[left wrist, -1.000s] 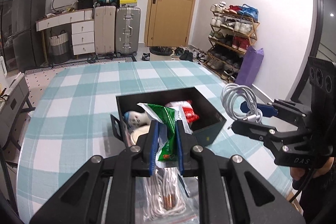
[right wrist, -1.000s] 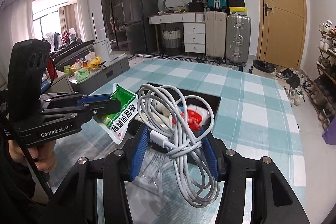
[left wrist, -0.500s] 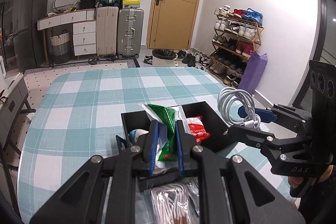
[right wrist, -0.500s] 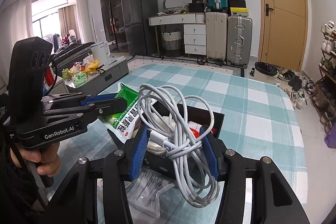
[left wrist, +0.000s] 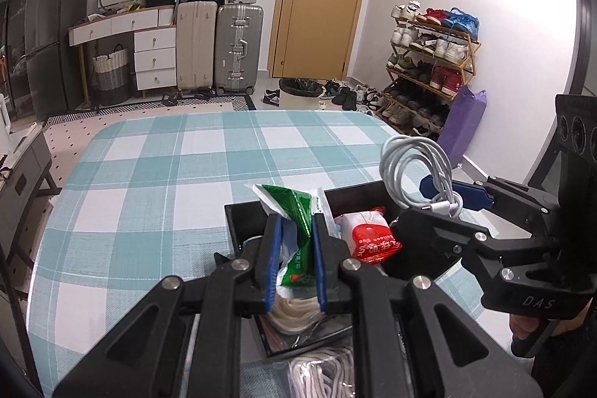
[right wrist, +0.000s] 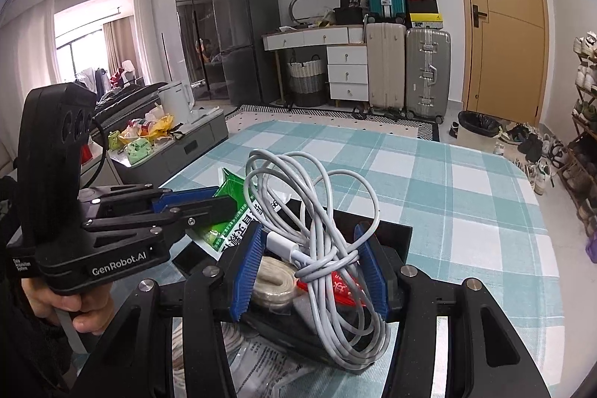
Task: Organize soft objects
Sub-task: 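Carry the white cable and green packet over the black box with both grippers, then release the cable and green packet into the box, opening both grippers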
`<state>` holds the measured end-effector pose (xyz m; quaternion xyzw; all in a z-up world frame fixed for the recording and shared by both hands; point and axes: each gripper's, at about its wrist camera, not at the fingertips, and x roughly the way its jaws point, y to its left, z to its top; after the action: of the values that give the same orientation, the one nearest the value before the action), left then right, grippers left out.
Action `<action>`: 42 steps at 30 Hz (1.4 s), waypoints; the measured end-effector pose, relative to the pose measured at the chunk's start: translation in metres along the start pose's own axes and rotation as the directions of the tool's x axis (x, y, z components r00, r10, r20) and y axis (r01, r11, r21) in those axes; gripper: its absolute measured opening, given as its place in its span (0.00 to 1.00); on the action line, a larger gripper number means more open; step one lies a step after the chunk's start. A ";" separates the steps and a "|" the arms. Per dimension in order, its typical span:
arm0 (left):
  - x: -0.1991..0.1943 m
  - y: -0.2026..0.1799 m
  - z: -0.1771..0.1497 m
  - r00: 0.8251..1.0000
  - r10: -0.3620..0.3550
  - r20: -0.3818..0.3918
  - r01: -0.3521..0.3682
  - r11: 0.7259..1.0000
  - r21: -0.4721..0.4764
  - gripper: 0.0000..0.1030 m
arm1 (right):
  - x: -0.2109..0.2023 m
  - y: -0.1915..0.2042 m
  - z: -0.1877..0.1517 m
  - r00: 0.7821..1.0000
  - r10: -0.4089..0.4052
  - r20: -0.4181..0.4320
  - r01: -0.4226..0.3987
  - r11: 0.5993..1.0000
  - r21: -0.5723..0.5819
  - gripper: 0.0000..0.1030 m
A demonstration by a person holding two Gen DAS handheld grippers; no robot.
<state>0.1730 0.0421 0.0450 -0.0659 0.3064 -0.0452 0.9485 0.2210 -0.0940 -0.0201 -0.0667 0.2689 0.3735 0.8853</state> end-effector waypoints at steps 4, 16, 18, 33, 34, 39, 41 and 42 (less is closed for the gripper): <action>0.006 -0.002 0.000 1.000 0.006 -0.004 -0.006 1.000 0.015 0.13 | 0.008 -0.001 0.000 1.000 0.000 -0.005 0.000 1.000 -0.004 0.49; 0.023 -0.009 -0.003 1.000 0.010 -0.029 -0.009 0.999 0.041 0.13 | 0.025 -0.009 -0.002 1.000 -0.004 -0.015 0.004 1.000 0.012 0.49; 0.025 -0.009 -0.005 0.999 0.010 -0.032 -0.009 0.999 0.041 0.13 | 0.027 -0.009 -0.001 1.000 -0.004 -0.013 0.004 1.000 0.018 0.49; 0.024 -0.007 -0.010 0.999 0.020 -0.051 -0.017 0.999 0.049 0.14 | 0.038 -0.018 -0.007 1.000 -0.015 -0.025 0.016 0.998 0.054 0.51; 0.024 -0.007 -0.011 0.998 0.021 -0.054 -0.018 0.999 0.044 0.14 | 0.036 -0.018 -0.008 0.999 -0.029 -0.019 0.030 0.998 0.050 0.52; 0.024 -0.003 -0.014 0.997 0.032 -0.071 -0.031 0.999 0.022 0.15 | 0.022 -0.025 -0.014 0.998 -0.066 -0.005 0.066 0.997 0.048 0.61; 0.023 -0.002 -0.015 0.997 0.032 -0.073 -0.031 0.999 0.013 0.18 | 0.014 -0.027 -0.018 0.997 -0.078 0.003 0.078 0.996 0.048 0.68; 0.023 -0.001 -0.016 0.997 0.032 -0.075 -0.032 0.999 0.011 0.25 | 0.009 -0.028 -0.019 0.997 -0.081 0.007 0.081 0.995 0.050 0.69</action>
<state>0.1820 0.0365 0.0197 -0.0547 0.3429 -0.0339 0.9372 0.2380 -0.1145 -0.0438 -0.0538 0.2711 0.3308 0.9023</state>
